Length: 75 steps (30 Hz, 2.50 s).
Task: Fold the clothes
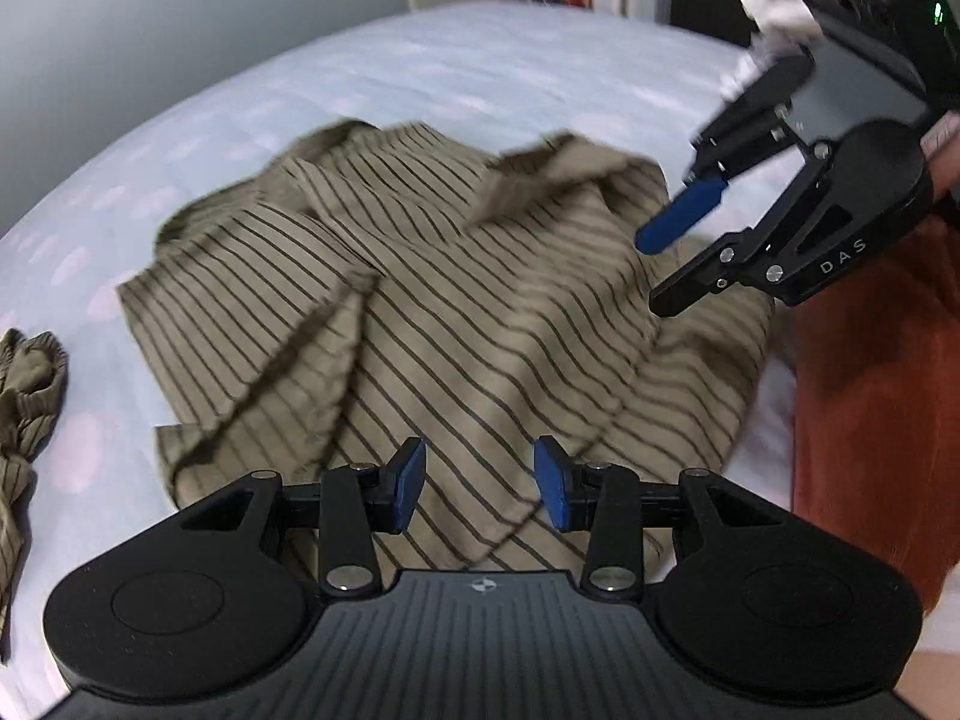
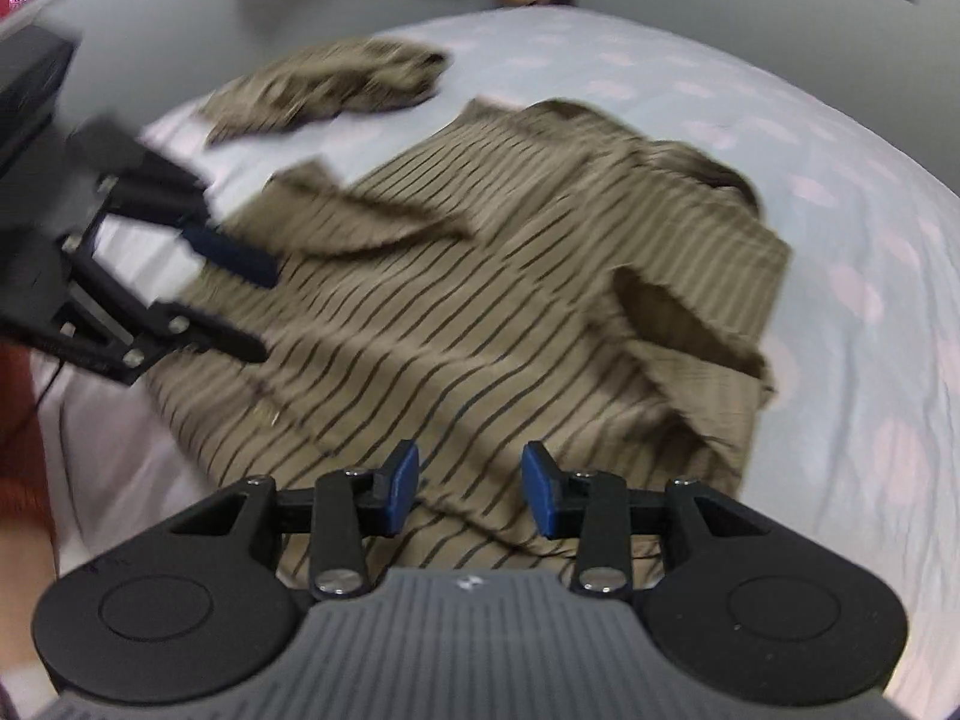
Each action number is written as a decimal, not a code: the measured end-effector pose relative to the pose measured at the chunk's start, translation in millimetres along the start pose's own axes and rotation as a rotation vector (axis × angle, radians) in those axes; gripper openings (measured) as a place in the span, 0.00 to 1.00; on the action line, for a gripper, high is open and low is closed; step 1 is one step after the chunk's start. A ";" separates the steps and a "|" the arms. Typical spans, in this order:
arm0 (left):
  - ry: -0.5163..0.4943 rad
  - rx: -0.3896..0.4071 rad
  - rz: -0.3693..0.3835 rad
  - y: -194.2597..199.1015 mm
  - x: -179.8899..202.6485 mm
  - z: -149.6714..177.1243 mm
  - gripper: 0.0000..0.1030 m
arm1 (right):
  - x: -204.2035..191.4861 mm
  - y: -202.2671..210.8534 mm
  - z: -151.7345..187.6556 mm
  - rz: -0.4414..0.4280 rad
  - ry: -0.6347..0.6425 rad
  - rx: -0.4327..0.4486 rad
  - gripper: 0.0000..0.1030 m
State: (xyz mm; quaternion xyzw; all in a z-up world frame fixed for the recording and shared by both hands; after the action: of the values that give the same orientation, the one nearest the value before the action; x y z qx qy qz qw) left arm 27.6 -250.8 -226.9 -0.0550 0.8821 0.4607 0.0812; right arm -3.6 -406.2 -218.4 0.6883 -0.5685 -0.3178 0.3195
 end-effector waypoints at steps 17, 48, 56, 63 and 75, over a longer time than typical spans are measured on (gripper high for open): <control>0.039 0.045 0.099 8.8 2.5 0.0 0.00 | 0.7 4.9 0.3 -0.100 -0.029 0.007 0.00; 0.316 0.046 -0.193 -2.0 -205.9 -25.9 0.54 | 120.3 -0.2 -90.1 -0.004 -0.197 0.105 0.59; 0.398 -0.056 -0.194 -87.5 -277.2 -18.5 0.58 | 204.0 -81.6 -127.9 0.030 -0.354 0.049 0.68; 0.417 -0.045 -0.142 -124.0 -296.3 -12.7 0.63 | 240.3 -136.7 -143.9 -0.037 -0.419 0.026 0.68; 0.432 0.050 0.012 -128.0 -285.1 -40.6 0.07 | 213.3 -154.2 -172.4 -0.150 -0.313 0.040 0.13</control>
State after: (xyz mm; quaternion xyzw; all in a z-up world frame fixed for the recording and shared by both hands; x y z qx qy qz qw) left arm 325.5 -350.7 -251.7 -0.1450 0.8905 0.4166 -0.1112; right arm 256.1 -579.9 -255.4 0.6770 -0.5646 -0.4326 0.1890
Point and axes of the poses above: each gripper's, at about its wrist camera, not at the fingertips, and y roughly against the way its jaws point, x to its right, z to its underside, the point moved 9 cm from there along -y, roughly the way its jaws point, and after that the axes turned 9 degrees about -y, right-handed, at the moved point
